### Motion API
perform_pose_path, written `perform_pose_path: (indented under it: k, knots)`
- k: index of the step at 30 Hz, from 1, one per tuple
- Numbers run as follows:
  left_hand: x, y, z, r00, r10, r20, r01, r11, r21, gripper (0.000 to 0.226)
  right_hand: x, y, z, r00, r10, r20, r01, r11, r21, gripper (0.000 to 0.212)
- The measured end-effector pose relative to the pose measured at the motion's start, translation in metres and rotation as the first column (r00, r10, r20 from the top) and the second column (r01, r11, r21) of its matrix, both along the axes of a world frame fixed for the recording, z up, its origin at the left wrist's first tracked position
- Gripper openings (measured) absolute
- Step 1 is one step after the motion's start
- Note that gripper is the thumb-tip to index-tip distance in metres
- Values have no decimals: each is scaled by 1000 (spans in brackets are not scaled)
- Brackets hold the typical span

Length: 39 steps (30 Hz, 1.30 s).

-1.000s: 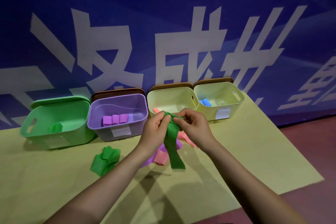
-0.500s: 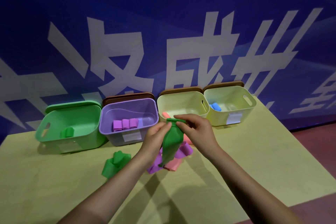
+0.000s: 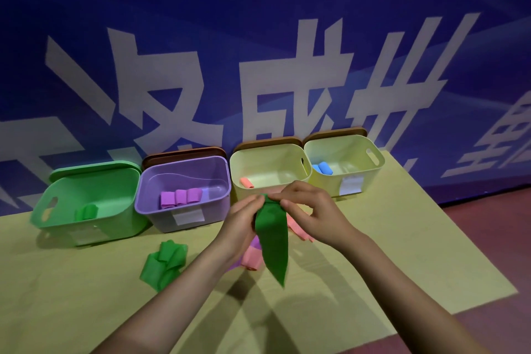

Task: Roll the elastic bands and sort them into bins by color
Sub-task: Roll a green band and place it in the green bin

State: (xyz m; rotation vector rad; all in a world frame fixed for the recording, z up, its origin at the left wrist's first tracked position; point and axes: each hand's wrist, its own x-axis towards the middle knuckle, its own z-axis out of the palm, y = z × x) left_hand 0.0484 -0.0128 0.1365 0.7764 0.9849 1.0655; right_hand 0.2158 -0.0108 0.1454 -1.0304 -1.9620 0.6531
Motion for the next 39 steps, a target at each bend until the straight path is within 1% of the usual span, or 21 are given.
perform_pose_path:
  k: [1,3,4,6,9,13,17,19,22,24,26,28,30,31,33,36,37,39]
  knots:
    - [4,-1,-1,999,16,-34,-15,1000,19,24,1,-4,0,996,-36,-77,31,998,-62,26]
    - [12,-2,-3,990,26,-141,-16,997,77,23,2,-9,0,955,-157,-253,94,965,-244,25]
    - [16,-1,-5,980,27,-197,-5,994,113,23,2,-10,1,929,-215,-303,112,939,-325,22]
    - [23,-3,-6,961,30,-275,16,986,163,22,6,-11,2,919,-252,-305,118,911,-396,15]
    - [31,-5,-5,954,27,-299,35,980,197,21,13,-9,0,925,-267,-272,139,901,-412,19]
    - [34,-3,-2,970,20,-242,24,984,176,18,16,-4,-3,895,-311,-320,147,883,-445,14]
    - [31,6,-3,945,57,-322,37,960,278,20,8,-1,-1,855,-309,-416,74,868,-492,7]
    - [28,10,-3,926,84,-368,46,943,330,20,4,3,-2,853,-302,-425,65,871,-488,11]
    - [22,14,-1,916,117,-384,62,905,421,29,-3,8,-4,864,-299,-405,100,890,-445,20]
    - [18,19,1,911,139,-387,52,894,444,30,-8,13,-3,861,-307,-406,118,896,-428,21]
    - [16,24,4,931,132,-339,14,919,394,22,-12,17,-1,837,-335,-433,132,891,-434,19]
    - [16,27,8,980,70,-185,-22,968,248,18,-14,21,0,820,-361,-444,158,888,-431,17]
    - [16,28,11,999,2,-43,2,996,87,25,-14,21,1,817,-370,-441,180,892,-415,17]
    - [15,28,10,1000,-17,-19,18,999,37,31,-14,21,1,821,-371,-434,190,894,-406,17]
    - [13,26,9,999,-33,-25,33,999,5,34,-13,19,0,829,-371,-418,208,899,-386,16]
    - [14,19,3,995,-37,-98,39,999,16,22,-10,12,-4,828,-377,-415,237,906,-351,15]
    - [16,17,1,993,-28,-112,30,999,20,20,-8,10,-7,838,-375,-397,257,912,-318,14]
    - [22,13,-1,993,-10,-119,13,1000,27,18,-3,5,-10,878,-356,-320,304,931,-202,9]
